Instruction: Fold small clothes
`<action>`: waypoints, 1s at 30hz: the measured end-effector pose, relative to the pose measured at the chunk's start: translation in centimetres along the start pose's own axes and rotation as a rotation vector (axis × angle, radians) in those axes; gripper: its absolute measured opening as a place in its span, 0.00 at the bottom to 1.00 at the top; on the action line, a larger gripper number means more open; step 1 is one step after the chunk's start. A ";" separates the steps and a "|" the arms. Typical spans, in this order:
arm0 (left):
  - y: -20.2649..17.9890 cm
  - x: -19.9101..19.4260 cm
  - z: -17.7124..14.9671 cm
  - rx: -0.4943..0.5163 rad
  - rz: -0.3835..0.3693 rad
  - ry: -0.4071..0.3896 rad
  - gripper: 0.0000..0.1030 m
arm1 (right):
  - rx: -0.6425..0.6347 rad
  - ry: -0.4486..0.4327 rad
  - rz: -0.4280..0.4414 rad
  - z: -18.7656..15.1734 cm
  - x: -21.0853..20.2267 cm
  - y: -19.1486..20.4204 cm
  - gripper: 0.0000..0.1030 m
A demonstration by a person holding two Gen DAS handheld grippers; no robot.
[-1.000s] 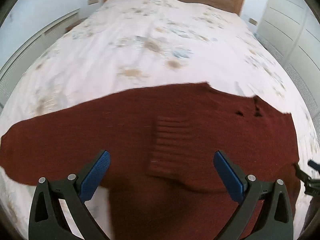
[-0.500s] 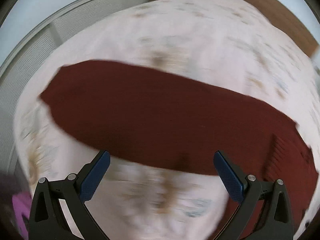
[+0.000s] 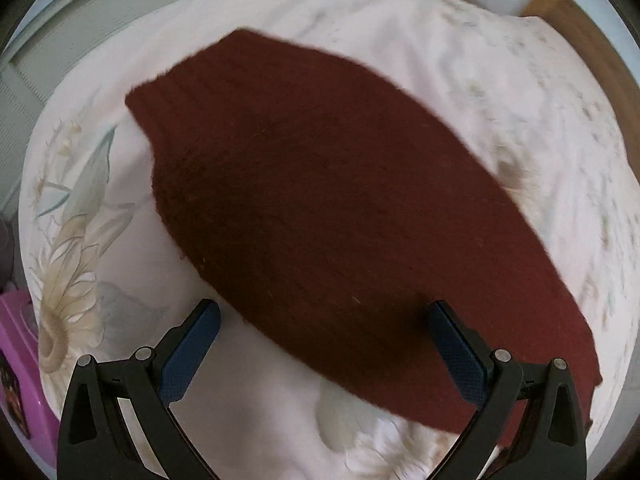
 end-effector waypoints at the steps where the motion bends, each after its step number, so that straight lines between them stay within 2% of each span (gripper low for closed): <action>1: 0.2 0.2 0.1 -0.009 -0.008 0.007 0.99 | -0.001 0.000 -0.003 0.1 0.0 -0.1 1.00; 4: 0.2 -0.1 0.4 0.001 -0.044 -0.007 0.96 | -0.005 -0.002 -0.013 0.3 0.0 -0.2 1.00; 5: 0.1 -0.3 0.5 0.017 -0.052 -0.016 0.86 | -0.006 -0.002 -0.014 0.3 0.1 -0.2 1.00; 6: 0.0 -0.5 0.5 0.038 -0.041 -0.024 0.70 | -0.006 -0.001 -0.014 0.3 0.1 -0.2 1.00; 7: -0.1 -0.8 0.6 0.061 -0.030 -0.033 0.62 | -0.006 -0.001 -0.013 0.3 0.1 -0.1 1.00; 9: -0.4 -1.4 0.7 0.110 -0.045 -0.048 0.30 | -0.011 0.002 -0.005 0.2 0.2 0.1 1.00; 11: -0.9 -2.1 0.8 0.151 -0.065 -0.048 0.16 | -0.016 0.004 -0.003 0.1 0.3 0.2 1.00; 16: -3.2 -4.9 0.4 0.292 -0.020 -0.110 0.14 | -0.012 0.001 -0.002 0.0 0.3 0.0 1.00; 21: -7.3 -8.7 -1.5 0.448 -0.003 -0.181 0.14 | 0.001 -0.027 -0.008 0.7 -0.3 -0.6 1.00; 30: -18.6 -11.9 -9.6 0.658 -0.151 -0.171 0.13 | 0.007 -0.077 0.011 2.5 -1.0 -0.5 1.00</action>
Point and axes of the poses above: each gripper's, at about its wrist camera, not at the fingertips, and x roughly the way its jaws point, y to its left, z to its top, the point moved 5 cm from there along x, roughly the way its jaws point, and after that the axes turned 3 degrees about -y, right-handed, at the moved point
